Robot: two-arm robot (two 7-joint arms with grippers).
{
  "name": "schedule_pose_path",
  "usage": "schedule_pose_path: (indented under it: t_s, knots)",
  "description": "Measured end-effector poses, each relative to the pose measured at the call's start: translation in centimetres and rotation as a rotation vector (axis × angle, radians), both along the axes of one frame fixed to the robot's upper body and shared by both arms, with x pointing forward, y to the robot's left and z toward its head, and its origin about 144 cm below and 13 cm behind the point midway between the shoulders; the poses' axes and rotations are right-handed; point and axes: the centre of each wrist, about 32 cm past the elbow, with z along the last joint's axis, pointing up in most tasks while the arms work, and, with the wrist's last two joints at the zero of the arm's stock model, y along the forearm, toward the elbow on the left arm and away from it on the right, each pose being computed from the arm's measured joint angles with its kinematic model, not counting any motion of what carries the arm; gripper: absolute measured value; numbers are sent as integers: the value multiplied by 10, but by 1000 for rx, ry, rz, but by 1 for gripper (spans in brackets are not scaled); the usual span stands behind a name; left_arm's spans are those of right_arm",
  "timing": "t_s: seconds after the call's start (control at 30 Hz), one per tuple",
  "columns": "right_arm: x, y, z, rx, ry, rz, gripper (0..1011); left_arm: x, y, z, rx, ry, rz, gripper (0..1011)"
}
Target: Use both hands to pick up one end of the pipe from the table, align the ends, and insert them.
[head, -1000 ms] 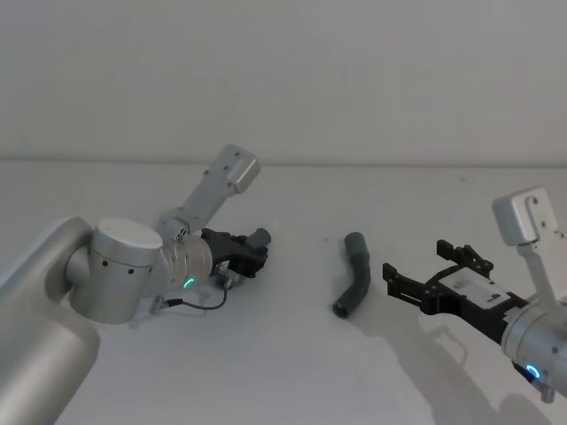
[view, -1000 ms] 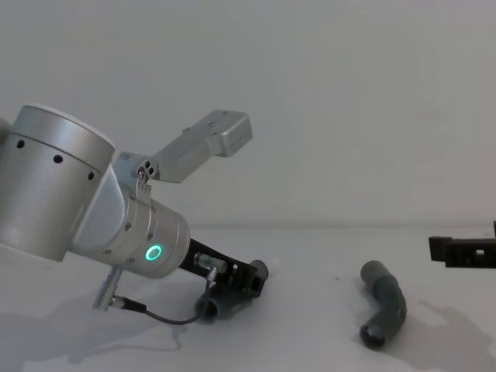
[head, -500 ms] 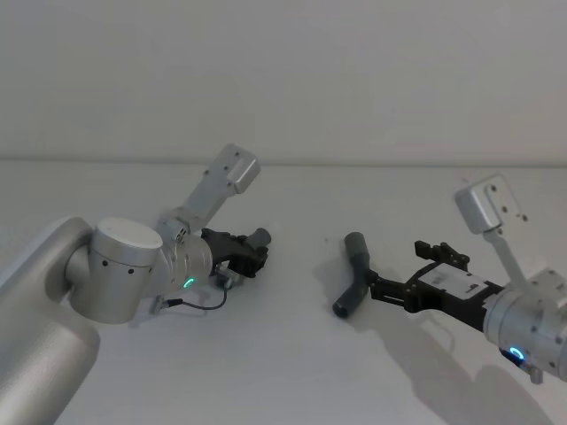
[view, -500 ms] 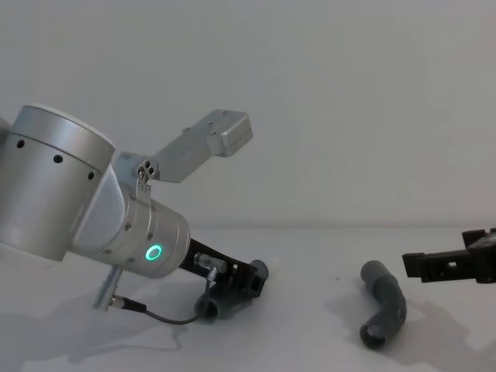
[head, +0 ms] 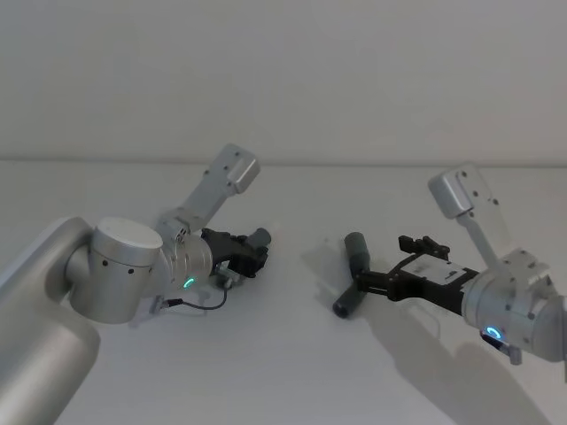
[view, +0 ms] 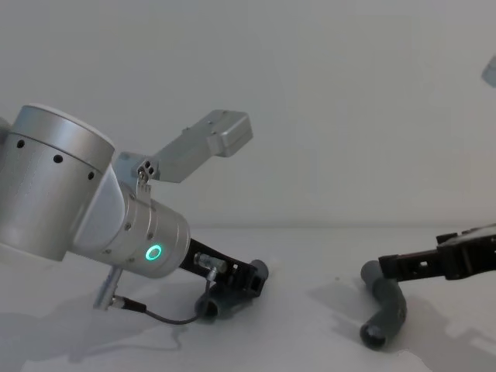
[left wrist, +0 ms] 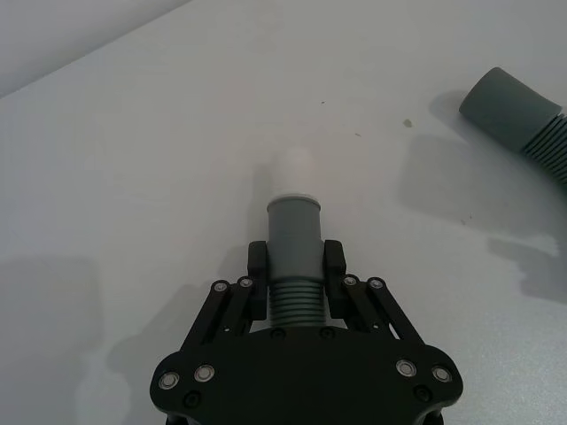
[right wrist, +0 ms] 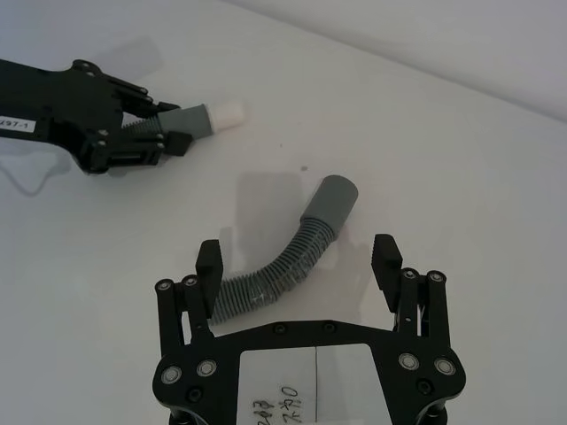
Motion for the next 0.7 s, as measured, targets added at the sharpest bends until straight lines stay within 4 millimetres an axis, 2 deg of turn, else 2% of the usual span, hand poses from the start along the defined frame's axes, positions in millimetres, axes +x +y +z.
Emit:
schedule_pose_path:
  t_s: [0.7]
  knots:
    - [22,22,-10,24,63,-69,1001,0,0,0,0,0,0,357]
